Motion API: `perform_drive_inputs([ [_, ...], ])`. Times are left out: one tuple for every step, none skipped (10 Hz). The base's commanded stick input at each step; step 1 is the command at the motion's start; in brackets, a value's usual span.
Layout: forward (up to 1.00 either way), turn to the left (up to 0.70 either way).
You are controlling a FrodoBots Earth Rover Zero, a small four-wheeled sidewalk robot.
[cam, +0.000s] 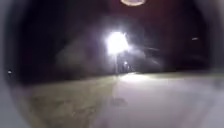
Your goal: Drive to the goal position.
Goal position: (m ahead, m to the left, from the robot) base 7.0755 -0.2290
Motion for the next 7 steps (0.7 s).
perform_drive_inputs([
  [1.0,0.0],
  [1.0,-0.09],
  [1.0,-0.27],
  [1.0,-0.27],
  [1.0,-0.27],
  [1.0,-0.27],
  [1.0,-0.27],
])
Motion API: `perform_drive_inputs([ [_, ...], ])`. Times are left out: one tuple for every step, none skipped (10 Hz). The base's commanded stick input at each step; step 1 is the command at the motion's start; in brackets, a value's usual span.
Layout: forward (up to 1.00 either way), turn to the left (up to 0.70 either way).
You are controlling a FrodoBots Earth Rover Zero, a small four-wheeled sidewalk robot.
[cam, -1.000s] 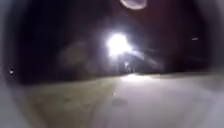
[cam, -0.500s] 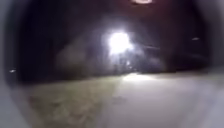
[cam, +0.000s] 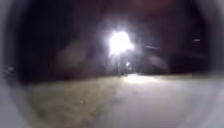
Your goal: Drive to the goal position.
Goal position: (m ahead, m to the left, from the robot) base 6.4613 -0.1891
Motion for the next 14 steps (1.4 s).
perform_drive_inputs([
  [1.0,-0.2],
  [1.0,-0.04],
  [1.0,0.0],
  [1.0,0.0],
  [1.0,0.0],
  [1.0,0.0],
  [1.0,0.0],
  [1.0,0.0],
  [1.0,0.0],
  [1.0,0.0],
  [1.0,0.0],
  [1.0,0.0],
  [1.0,0.0],
  [1.0,0.0],
])
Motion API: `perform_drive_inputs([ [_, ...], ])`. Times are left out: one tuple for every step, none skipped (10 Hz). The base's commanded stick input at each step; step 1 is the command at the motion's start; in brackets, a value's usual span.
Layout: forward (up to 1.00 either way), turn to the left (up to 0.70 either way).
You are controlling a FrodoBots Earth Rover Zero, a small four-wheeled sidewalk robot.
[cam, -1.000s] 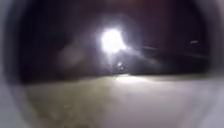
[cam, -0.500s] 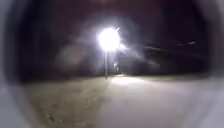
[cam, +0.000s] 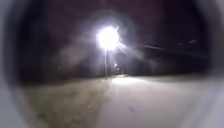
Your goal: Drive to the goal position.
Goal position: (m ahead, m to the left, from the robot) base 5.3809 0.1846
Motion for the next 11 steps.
perform_drive_inputs([
  [1.0,0.0],
  [1.0,0.0],
  [1.0,0.0],
  [1.0,0.0],
  [1.0,0.0],
  [1.0,0.0],
  [1.0,-0.12],
  [1.0,-0.27],
  [1.0,-0.27],
  [1.0,-0.27],
  [1.0,-0.27],
])
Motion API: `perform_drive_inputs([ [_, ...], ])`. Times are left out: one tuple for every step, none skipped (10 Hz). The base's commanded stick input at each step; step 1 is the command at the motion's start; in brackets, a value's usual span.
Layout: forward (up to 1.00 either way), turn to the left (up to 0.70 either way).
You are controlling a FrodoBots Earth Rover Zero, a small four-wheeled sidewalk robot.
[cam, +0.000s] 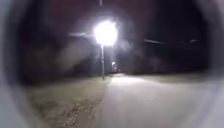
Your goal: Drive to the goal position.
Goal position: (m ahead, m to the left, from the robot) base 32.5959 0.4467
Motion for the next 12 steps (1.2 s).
perform_drive_inputs([
  [1.0,-0.15],
  [1.0,0.0],
  [1.0,0.0],
  [0.08,0.0],
  [0.4,0.0],
  [0.81,0.0],
  [1.0,0.0],
  [0.88,0.0],
  [0.11,0.0],
  [0.0,0.0],
  [0.31,0.0],
  [1.0,0.0],
])
